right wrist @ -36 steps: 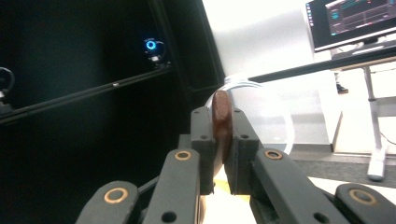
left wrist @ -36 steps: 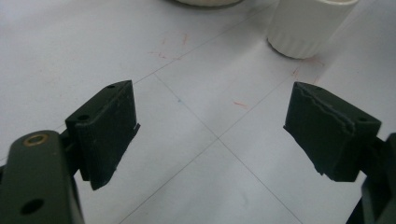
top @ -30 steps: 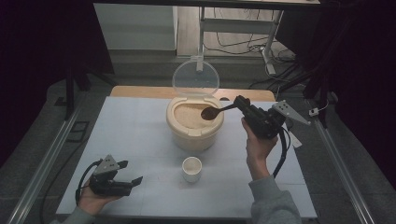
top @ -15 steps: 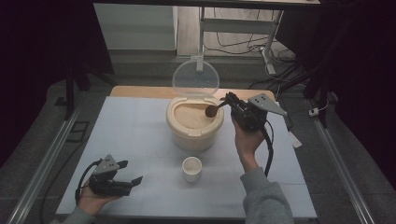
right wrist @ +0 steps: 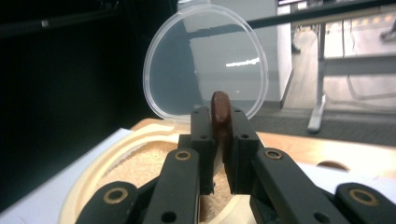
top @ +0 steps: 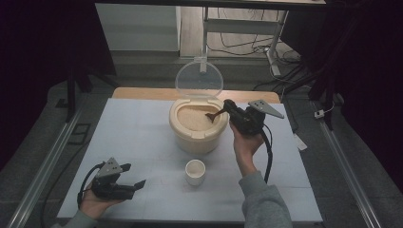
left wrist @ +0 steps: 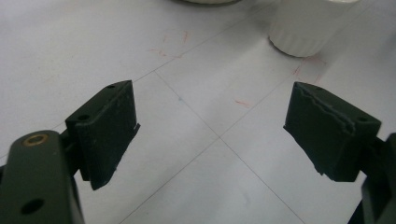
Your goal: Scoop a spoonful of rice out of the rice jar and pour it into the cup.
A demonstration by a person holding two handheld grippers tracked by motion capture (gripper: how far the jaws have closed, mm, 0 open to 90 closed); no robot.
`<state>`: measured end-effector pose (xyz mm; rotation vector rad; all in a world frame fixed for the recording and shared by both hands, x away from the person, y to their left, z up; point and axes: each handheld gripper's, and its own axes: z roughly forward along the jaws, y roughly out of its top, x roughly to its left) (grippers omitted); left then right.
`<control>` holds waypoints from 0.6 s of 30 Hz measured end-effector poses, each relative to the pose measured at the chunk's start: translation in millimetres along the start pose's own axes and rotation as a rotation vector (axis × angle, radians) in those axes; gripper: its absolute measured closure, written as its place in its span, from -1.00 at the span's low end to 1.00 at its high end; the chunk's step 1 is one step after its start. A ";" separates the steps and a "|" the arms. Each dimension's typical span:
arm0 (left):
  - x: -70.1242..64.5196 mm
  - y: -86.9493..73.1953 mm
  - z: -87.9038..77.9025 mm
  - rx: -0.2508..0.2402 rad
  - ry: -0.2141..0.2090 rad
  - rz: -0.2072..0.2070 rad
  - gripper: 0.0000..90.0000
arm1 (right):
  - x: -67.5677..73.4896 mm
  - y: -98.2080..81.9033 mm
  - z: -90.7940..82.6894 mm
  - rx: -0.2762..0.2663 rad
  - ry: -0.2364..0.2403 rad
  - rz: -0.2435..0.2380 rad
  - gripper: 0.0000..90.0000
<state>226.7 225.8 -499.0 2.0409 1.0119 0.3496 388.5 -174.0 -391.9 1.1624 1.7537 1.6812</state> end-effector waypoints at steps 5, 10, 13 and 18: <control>-1.2 0.3 0.5 0.002 -0.001 0.004 -0.63 | -9.4 -3.7 -0.7 -0.006 0.007 0.153 0.85; -0.3 0.6 0.8 0.001 0.004 0.003 -0.63 | -15.8 -3.6 -4.4 -0.015 0.022 0.286 0.85; -0.5 0.6 0.8 0.002 0.005 0.005 -0.63 | -19.7 -6.4 -4.4 -0.014 0.020 0.348 0.85; -0.4 0.5 1.1 0.002 0.005 0.005 -0.63 | -29.4 -13.4 -5.1 -0.016 0.016 0.461 0.85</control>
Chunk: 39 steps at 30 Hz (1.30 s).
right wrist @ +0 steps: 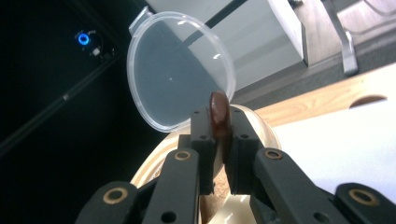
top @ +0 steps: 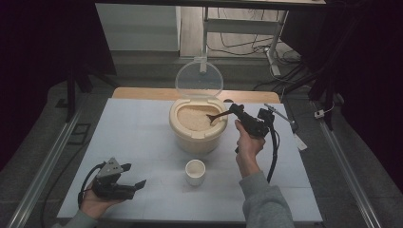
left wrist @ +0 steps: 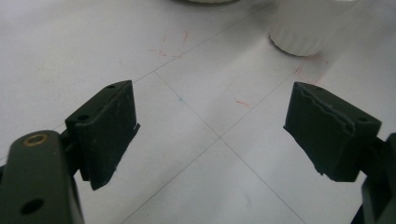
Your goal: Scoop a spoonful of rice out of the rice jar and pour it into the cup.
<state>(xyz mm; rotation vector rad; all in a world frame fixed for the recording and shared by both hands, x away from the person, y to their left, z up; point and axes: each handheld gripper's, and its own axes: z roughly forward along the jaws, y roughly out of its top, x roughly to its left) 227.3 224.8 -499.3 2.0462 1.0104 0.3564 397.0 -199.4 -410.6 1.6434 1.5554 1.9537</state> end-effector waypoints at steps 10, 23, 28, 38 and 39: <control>-0.3 0.2 -0.4 -0.001 0.001 0.003 -0.63 | -4.6 0.6 -1.2 -0.004 0.000 0.075 0.85; -0.8 0.5 -0.3 0.000 0.003 0.008 -0.63 | -16.5 3.8 -6.4 -0.006 0.001 0.246 0.85; -0.7 0.3 0.5 0.003 0.002 0.009 -0.63 | -21.4 5.2 -8.3 -0.012 0.004 0.302 0.85; -0.8 0.3 0.5 0.004 0.004 0.013 -0.62 | -22.3 6.9 -10.0 -0.013 0.025 0.347 0.85; -0.8 0.3 0.5 0.004 0.004 0.014 -0.62 | -22.3 6.9 -10.1 -0.012 0.026 0.348 0.85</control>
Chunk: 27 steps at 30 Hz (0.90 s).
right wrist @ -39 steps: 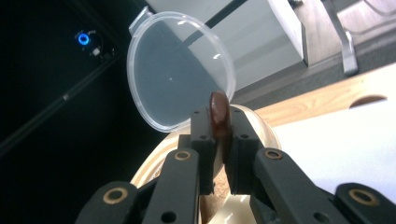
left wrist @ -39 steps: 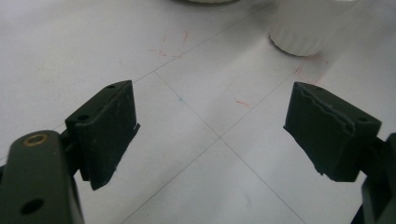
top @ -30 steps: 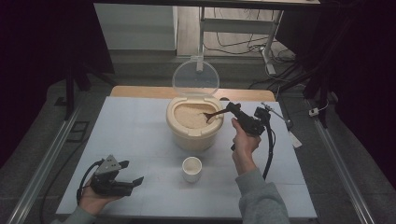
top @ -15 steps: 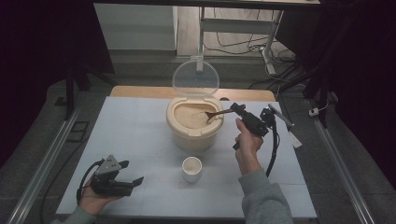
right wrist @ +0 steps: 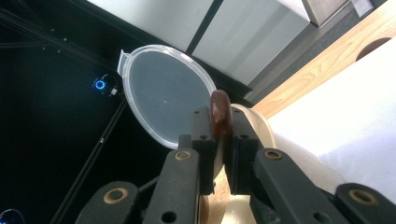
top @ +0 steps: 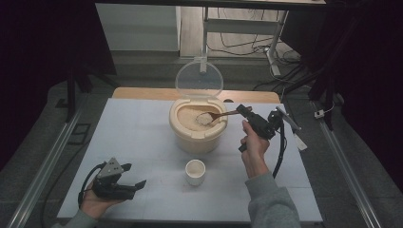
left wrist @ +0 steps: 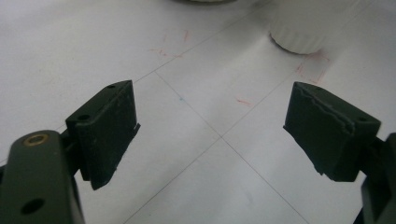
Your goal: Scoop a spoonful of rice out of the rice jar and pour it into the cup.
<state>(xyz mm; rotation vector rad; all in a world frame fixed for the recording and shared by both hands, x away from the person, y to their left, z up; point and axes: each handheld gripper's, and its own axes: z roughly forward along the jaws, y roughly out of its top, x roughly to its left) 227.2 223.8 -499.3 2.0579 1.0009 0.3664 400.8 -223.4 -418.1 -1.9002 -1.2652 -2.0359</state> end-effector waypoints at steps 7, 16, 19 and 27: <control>-0.1 0.0 0.2 0.002 0.000 0.004 -0.62 | -0.2 1.7 -2.6 -0.001 0.009 0.006 0.85; 0.1 0.0 0.2 0.003 0.002 0.005 -0.62 | 0.2 5.3 -6.5 0.001 0.020 0.013 0.85; 0.4 0.0 0.1 0.002 0.003 0.005 -0.62 | 1.9 5.4 -6.7 0.000 0.026 0.014 0.85; 0.5 0.0 0.0 0.002 0.003 0.006 -0.62 | 4.7 3.1 -6.7 0.023 0.039 0.002 0.85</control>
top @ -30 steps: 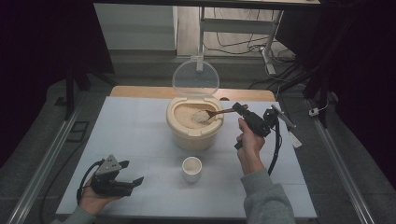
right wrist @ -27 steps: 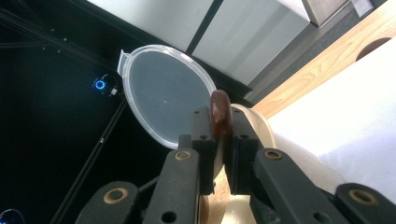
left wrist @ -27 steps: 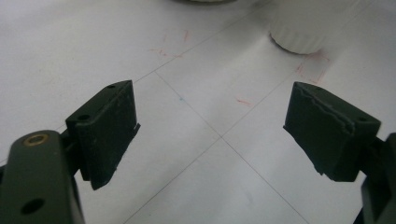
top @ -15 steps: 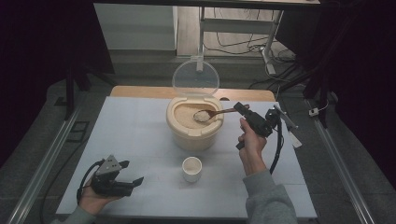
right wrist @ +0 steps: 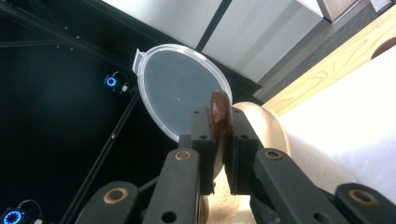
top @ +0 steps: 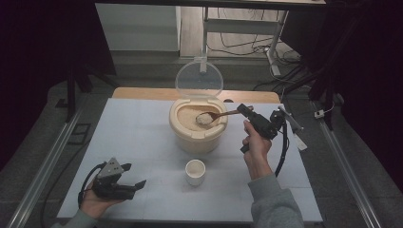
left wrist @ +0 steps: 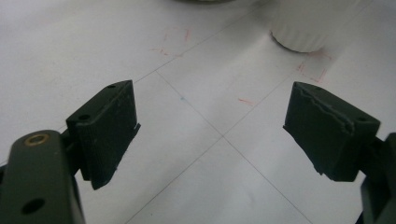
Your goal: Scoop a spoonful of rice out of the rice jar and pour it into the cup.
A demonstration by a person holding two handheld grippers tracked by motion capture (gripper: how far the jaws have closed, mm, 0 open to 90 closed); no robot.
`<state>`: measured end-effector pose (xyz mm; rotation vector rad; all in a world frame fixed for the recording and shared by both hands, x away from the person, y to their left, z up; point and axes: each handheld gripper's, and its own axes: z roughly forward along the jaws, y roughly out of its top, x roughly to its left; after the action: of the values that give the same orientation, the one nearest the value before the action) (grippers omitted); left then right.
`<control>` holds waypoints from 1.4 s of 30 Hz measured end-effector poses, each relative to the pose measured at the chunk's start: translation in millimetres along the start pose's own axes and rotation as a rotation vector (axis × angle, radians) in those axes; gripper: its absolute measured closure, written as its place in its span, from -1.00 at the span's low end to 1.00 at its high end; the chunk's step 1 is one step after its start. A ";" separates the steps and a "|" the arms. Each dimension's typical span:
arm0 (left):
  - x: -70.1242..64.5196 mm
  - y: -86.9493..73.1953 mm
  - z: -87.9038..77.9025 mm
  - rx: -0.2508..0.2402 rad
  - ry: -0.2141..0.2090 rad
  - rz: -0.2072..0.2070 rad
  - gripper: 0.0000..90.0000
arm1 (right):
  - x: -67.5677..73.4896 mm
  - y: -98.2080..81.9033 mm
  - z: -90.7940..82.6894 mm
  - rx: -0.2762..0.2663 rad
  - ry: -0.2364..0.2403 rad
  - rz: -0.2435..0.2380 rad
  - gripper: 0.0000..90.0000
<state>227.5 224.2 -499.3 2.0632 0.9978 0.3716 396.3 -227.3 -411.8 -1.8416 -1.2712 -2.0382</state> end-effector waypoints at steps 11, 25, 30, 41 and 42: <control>-0.3 0.0 0.6 0.003 0.001 0.001 -0.62 | 5.5 0.1 -9.2 0.016 0.032 -0.007 0.85; 1.8 0.1 0.6 0.002 0.002 -0.004 -0.62 | 4.0 -15.9 -33.3 0.132 0.087 0.004 0.85; 1.6 0.4 1.6 0.004 0.001 -0.004 -0.62 | -0.9 -24.0 -43.2 0.172 0.099 0.003 0.85; 1.5 1.1 1.7 0.003 0.000 -0.002 -0.62 | -23.3 -44.4 -46.7 0.265 0.039 -0.016 0.85; 1.5 1.0 1.7 0.003 0.000 -0.003 -0.62 | -23.8 -45.7 -45.5 0.276 0.029 -0.027 0.85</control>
<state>230.0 224.1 -499.7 2.0643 1.0022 0.3687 340.6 -237.2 -450.9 -1.6725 -1.4904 -1.7874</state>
